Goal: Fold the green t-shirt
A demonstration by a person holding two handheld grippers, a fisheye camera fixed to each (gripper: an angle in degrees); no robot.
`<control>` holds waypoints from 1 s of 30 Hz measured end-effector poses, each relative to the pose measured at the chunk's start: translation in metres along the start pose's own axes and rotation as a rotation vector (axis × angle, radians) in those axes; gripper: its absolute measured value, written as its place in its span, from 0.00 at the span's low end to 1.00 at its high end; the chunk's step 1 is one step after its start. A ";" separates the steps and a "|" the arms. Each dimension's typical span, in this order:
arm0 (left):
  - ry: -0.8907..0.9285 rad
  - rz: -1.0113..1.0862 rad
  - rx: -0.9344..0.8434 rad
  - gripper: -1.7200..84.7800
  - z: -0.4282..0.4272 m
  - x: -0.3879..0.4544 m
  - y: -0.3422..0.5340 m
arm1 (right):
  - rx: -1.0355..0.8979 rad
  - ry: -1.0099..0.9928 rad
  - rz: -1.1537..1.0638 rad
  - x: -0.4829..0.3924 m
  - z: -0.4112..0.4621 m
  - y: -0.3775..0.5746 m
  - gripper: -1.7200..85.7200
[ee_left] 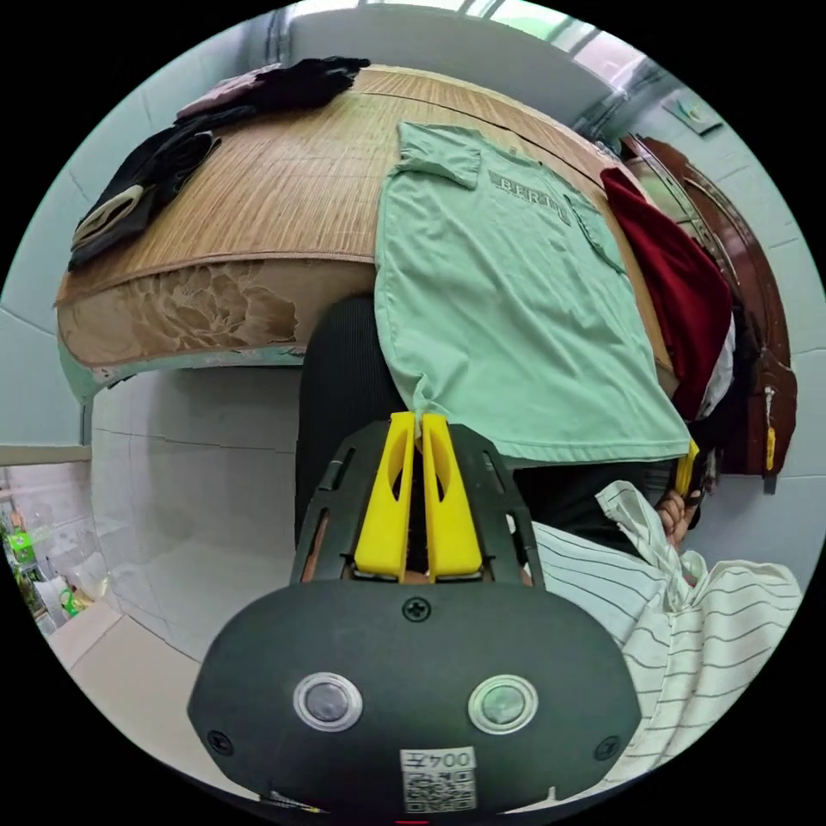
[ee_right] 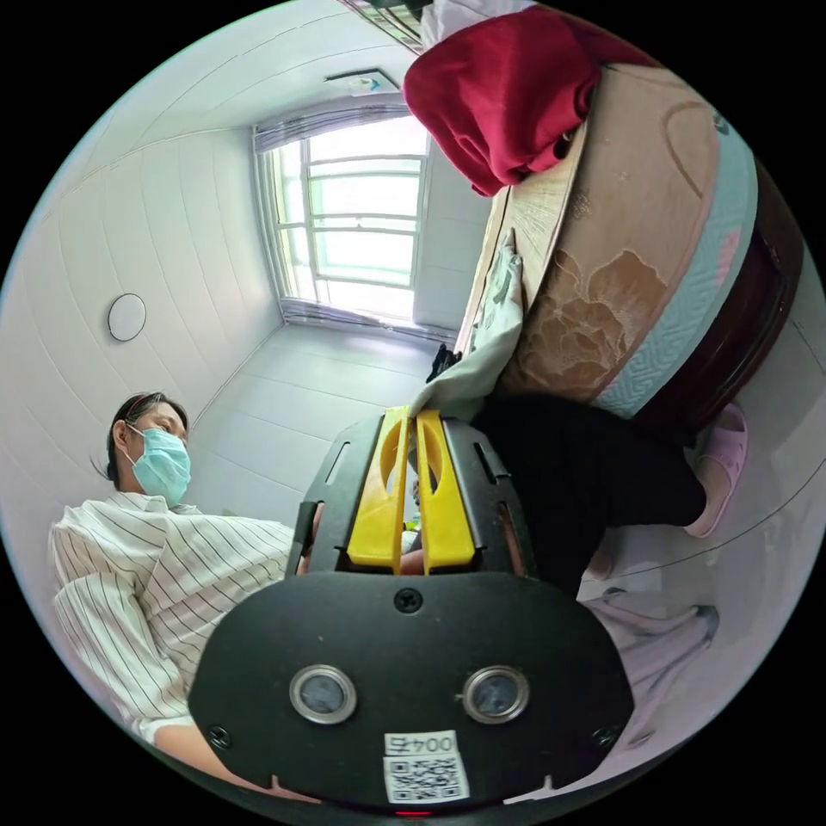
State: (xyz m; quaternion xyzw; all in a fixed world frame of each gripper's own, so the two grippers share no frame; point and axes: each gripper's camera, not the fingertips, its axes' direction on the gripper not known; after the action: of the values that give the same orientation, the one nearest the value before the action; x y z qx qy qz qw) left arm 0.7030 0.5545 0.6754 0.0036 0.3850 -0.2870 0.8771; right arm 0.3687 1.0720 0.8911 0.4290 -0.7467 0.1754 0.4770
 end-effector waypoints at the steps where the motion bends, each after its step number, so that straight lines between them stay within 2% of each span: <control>1: 0.015 -0.012 0.007 0.04 -0.003 -0.006 0.001 | -0.009 0.017 -0.014 -0.007 0.003 -0.002 0.02; 9: 0.228 -0.134 0.116 0.03 -0.032 -0.089 0.026 | -0.043 0.107 -0.092 -0.054 0.012 -0.008 0.02; 19: 0.344 -0.098 0.179 0.03 -0.059 -0.148 0.045 | -0.074 0.209 -0.131 -0.096 -0.005 0.023 0.02; 26: 0.476 -0.024 0.294 0.04 -0.080 -0.162 -0.012 | -0.014 0.188 -0.166 -0.100 0.005 -0.009 0.02; 30: 0.476 0.041 0.357 0.04 -0.099 -0.160 -0.063 | 0.005 0.177 -0.209 -0.108 0.021 -0.045 0.02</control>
State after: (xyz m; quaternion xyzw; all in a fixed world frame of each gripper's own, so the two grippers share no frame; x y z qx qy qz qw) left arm 0.5179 0.6043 0.7280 0.2327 0.5232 -0.3237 0.7532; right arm 0.4123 1.0830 0.7810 0.4884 -0.6526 0.1635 0.5557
